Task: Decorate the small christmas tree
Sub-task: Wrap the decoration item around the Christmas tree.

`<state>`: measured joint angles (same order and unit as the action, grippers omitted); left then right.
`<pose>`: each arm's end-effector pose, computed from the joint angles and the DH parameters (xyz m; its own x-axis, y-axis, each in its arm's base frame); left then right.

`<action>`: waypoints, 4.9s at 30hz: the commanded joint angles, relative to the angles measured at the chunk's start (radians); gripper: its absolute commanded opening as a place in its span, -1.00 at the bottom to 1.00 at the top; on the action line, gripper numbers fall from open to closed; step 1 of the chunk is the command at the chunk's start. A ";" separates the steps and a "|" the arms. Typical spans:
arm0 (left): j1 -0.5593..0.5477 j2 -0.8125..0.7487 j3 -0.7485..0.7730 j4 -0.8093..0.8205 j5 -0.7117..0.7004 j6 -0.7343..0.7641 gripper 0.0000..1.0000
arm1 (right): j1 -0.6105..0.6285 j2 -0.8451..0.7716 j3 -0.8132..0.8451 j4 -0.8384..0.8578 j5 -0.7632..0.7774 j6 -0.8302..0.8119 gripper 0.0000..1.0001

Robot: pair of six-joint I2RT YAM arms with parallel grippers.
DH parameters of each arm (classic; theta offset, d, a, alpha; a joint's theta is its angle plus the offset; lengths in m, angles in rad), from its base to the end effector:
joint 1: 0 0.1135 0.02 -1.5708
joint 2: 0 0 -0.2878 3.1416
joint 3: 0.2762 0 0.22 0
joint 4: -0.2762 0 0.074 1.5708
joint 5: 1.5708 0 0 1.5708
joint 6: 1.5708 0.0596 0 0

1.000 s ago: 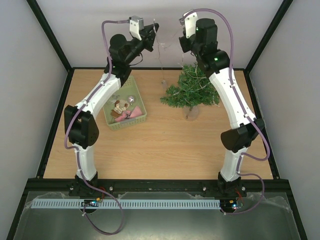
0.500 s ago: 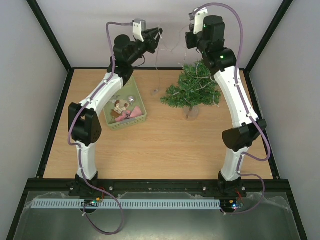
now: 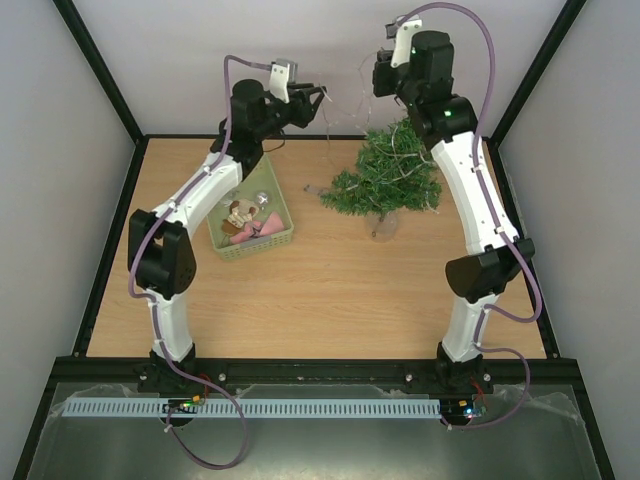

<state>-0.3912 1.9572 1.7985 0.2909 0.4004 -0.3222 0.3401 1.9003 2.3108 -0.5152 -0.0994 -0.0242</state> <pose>0.4300 -0.2025 0.4229 -0.1087 -0.2706 -0.9565 0.7105 0.6519 -0.2652 0.3900 0.1443 0.5114 -0.0882 -0.0568 -0.9945 -0.4272 0.9040 -0.0137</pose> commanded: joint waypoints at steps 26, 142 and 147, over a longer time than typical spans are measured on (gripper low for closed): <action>0.006 -0.062 -0.075 0.024 0.072 0.054 -0.27 | -0.060 -0.070 0.019 0.106 -0.277 -0.282 -0.95; -0.196 -0.113 -0.157 -0.405 0.089 0.250 -0.70 | -0.161 -0.097 -0.230 0.081 0.077 0.186 -0.43; -0.196 -0.102 -0.156 -0.408 0.081 0.248 -0.70 | -0.194 -0.106 -0.235 0.069 0.075 0.250 -0.44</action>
<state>-0.5842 1.8420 1.6112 -0.1253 0.4942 -0.0723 0.1749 1.8492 2.0830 -0.4236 -0.0597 0.1623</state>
